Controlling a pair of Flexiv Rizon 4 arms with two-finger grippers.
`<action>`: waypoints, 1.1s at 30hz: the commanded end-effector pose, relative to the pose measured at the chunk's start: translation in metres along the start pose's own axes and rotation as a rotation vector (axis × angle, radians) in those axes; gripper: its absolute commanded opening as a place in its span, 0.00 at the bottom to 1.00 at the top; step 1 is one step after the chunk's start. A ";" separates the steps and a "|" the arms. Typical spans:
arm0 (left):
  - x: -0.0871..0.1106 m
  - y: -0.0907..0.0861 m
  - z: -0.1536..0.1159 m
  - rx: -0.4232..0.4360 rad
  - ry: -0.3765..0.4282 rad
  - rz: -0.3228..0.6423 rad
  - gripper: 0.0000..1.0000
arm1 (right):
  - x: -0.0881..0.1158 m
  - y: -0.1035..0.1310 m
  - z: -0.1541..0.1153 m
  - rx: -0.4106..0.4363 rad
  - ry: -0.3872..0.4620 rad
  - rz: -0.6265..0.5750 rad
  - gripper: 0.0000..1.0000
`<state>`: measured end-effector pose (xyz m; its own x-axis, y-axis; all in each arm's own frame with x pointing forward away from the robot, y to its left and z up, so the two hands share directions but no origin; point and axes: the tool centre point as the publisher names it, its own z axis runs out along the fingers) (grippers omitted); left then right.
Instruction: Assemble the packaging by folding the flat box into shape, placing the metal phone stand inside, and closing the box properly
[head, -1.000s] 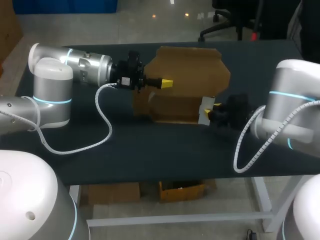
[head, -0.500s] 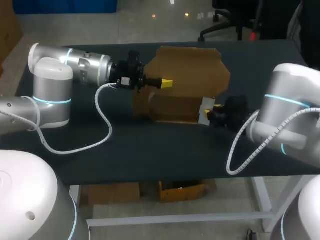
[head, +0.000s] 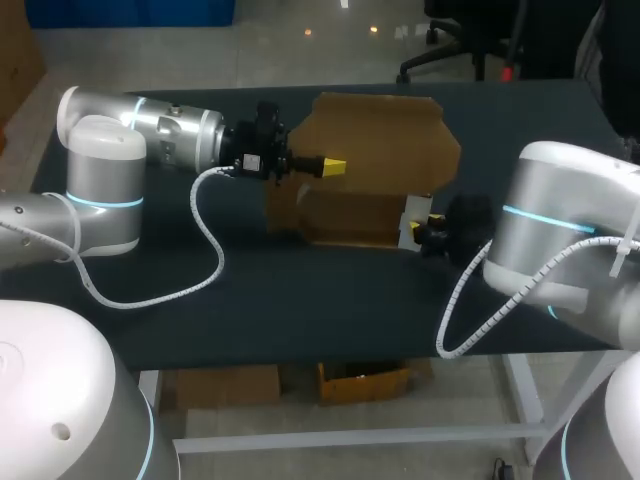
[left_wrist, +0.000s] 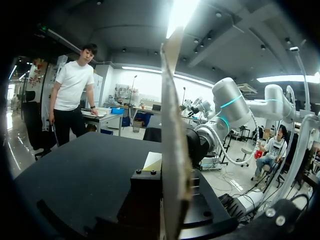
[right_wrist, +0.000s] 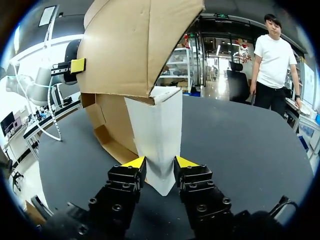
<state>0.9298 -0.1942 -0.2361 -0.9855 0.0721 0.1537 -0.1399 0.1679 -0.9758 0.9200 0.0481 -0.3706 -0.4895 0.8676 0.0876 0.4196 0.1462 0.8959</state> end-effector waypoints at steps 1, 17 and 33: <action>-0.001 0.002 0.001 0.000 0.002 0.000 0.00 | 0.004 0.002 0.004 0.007 -0.225 0.010 0.33; -0.001 0.002 0.001 0.000 0.002 0.000 0.00 | 0.002 0.005 0.005 0.046 -0.336 -0.016 0.31; -0.001 0.002 0.001 0.000 0.002 0.000 0.00 | -0.001 0.006 0.004 0.083 -0.441 -0.041 0.27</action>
<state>0.9299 -0.1943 -0.2361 -0.9855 0.0719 0.1536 -0.1398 0.1679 -0.9758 0.9254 0.0444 -0.3672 -0.3079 0.9495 -0.0600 0.4719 0.2072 0.8570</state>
